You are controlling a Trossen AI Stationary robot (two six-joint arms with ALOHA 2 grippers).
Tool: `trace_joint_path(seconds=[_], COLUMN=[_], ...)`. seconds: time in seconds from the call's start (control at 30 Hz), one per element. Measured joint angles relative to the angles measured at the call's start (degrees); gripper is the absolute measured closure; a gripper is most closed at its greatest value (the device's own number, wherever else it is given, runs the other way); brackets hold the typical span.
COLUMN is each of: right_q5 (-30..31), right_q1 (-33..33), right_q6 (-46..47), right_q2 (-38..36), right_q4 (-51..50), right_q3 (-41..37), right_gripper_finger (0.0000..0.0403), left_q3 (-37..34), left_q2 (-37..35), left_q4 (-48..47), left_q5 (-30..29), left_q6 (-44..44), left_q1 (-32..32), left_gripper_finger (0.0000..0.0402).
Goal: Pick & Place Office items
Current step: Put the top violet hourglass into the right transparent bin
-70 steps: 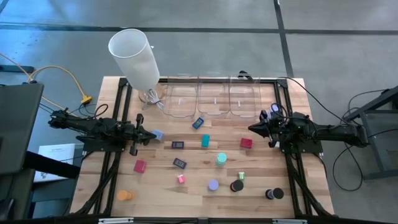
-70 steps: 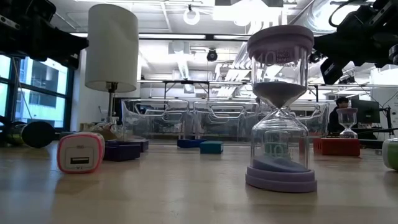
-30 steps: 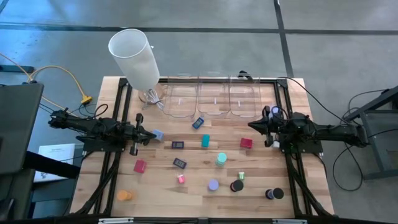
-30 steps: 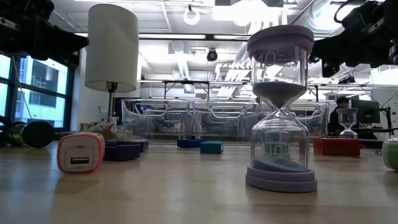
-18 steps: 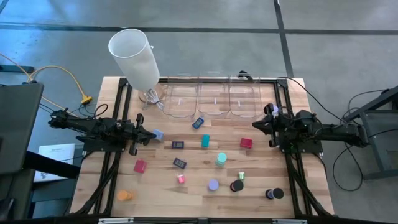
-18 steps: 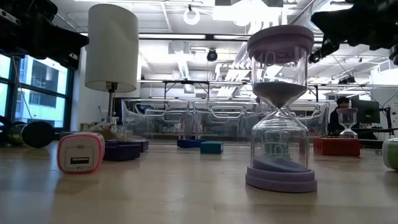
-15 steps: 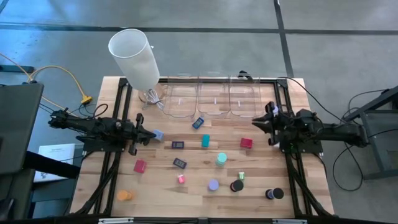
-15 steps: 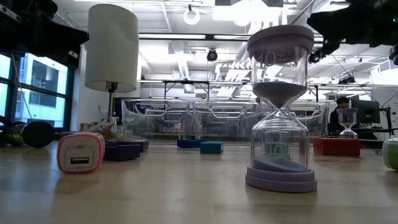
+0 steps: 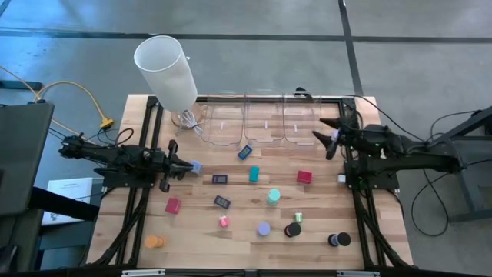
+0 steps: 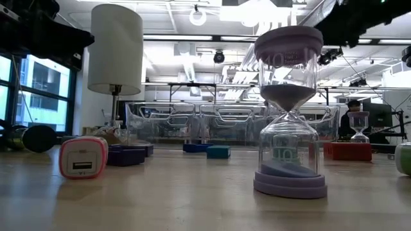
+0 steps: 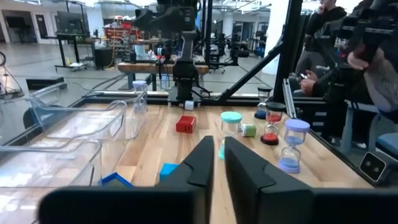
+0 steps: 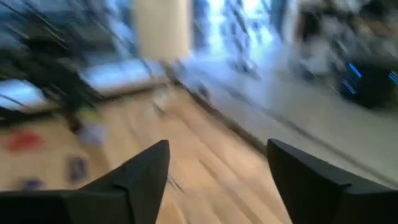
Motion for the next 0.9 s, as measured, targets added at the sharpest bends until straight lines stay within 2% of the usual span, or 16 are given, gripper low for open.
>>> trace_joint_path(seconds=[0.07,0.17,0.3,0.47,0.6,0.9], right_q5=[4.0,8.0,7.4,3.7,-2.9,-13.9], right_q1=[-0.1,-1.1,-4.6,-12.4,-21.0,-36.7], right_q6=[4.8,16.8,25.4,30.3,31.9,25.8], right_q2=[3.5,8.4,13.8,19.9,24.5,32.5], right_q4=[-6.5,-17.7,-30.4,-43.5,-50.1,-52.2], right_q3=[4.3,10.4,18.6,26.4,29.0,29.0], right_gripper_finger=[0.0124,0.0114,0.0110,0.0111,0.0111,0.0117], left_q3=[0.0,0.0,0.0,0.0,0.0,0.0], left_q2=[0.8,1.9,2.9,3.0,3.0,3.0], left_q4=[0.3,1.6,3.3,3.5,3.5,3.5], left_q5=[0.0,0.0,0.0,-0.1,-0.1,-0.1], left_q6=[0.0,-0.5,-2.3,-4.2,-5.1,-5.1], left_q1=[0.0,0.0,0.4,0.5,0.5,0.5], left_gripper_finger=[0.0326,0.0288,0.0268,0.0266,0.0266,0.0266])
